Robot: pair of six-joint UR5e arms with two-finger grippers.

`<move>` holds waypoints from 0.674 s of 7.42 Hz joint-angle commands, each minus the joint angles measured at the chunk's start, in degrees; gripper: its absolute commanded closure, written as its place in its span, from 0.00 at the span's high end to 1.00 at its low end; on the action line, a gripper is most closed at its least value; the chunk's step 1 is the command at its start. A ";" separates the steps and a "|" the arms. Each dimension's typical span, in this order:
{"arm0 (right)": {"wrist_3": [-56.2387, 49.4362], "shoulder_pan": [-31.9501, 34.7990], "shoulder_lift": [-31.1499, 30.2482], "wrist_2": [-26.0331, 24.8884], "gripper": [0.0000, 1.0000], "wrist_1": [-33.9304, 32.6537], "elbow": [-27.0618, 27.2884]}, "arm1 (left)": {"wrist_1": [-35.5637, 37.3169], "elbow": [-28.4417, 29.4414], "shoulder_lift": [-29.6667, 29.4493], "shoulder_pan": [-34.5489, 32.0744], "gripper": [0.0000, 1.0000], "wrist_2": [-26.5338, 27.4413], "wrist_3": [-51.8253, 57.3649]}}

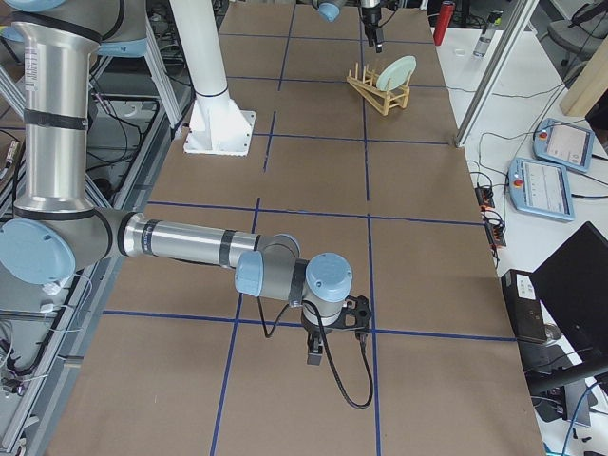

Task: Place plate on rack
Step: 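Open the left gripper and pull it back from the plate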

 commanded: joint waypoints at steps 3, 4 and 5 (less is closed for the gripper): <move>0.00 0.05 0.00 0.00 1.00 0.00 0.05 | 4.72 -1.57 16.92 -16.10 1.00 -7.70 48.97; 0.00 0.05 0.00 0.00 1.00 0.00 -0.03 | 4.63 -0.95 21.57 -22.24 1.00 -9.19 55.94; 0.00 0.05 0.00 0.00 1.00 0.00 -0.03 | 4.63 1.32 25.27 -27.96 1.00 -12.60 60.10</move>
